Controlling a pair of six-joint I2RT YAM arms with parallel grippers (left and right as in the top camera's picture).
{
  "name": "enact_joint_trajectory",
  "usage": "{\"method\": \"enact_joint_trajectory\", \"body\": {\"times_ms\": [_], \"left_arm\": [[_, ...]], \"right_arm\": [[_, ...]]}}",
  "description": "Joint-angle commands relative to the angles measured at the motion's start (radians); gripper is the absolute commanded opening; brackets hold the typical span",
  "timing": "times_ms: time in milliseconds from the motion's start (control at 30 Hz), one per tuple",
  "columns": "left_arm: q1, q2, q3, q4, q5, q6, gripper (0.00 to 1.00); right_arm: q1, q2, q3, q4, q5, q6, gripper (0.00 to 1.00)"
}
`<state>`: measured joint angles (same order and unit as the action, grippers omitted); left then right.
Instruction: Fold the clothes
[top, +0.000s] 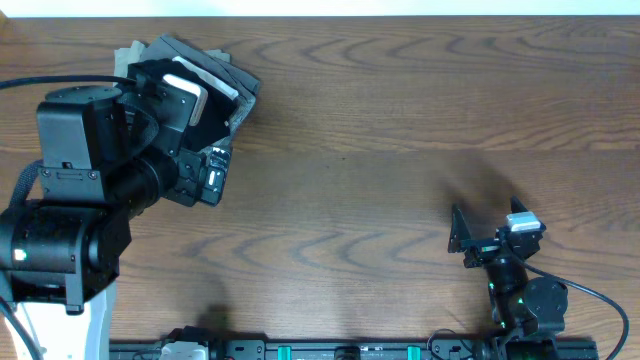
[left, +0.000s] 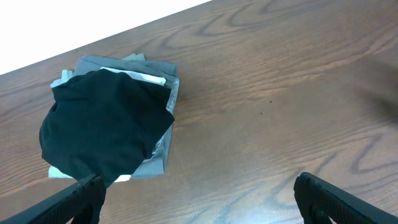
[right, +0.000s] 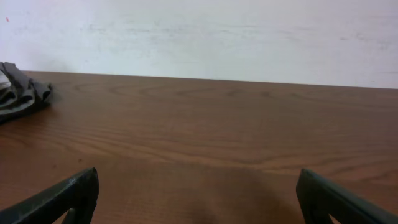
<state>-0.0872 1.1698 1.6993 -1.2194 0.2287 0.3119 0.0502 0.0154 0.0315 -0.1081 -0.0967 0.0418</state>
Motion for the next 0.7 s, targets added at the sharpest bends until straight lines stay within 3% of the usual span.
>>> {"method": "enact_joint_trajectory", "body": {"times_ms": [0, 500, 667], "left_arm": [[-0.003, 0.001, -0.003, 0.001, -0.006, 0.005, 0.98], [0.002, -0.017, -0.003, -0.01, -0.015, 0.014, 0.98], [0.057, -0.098, -0.089, 0.127, -0.008, 0.013, 0.98]], "right_arm": [[0.007, -0.005, -0.006, 0.003, -0.005, 0.013, 0.99], [0.007, -0.005, -0.006, 0.003, -0.005, 0.013, 0.98], [0.007, -0.005, -0.006, 0.003, -0.005, 0.013, 0.99]]}}
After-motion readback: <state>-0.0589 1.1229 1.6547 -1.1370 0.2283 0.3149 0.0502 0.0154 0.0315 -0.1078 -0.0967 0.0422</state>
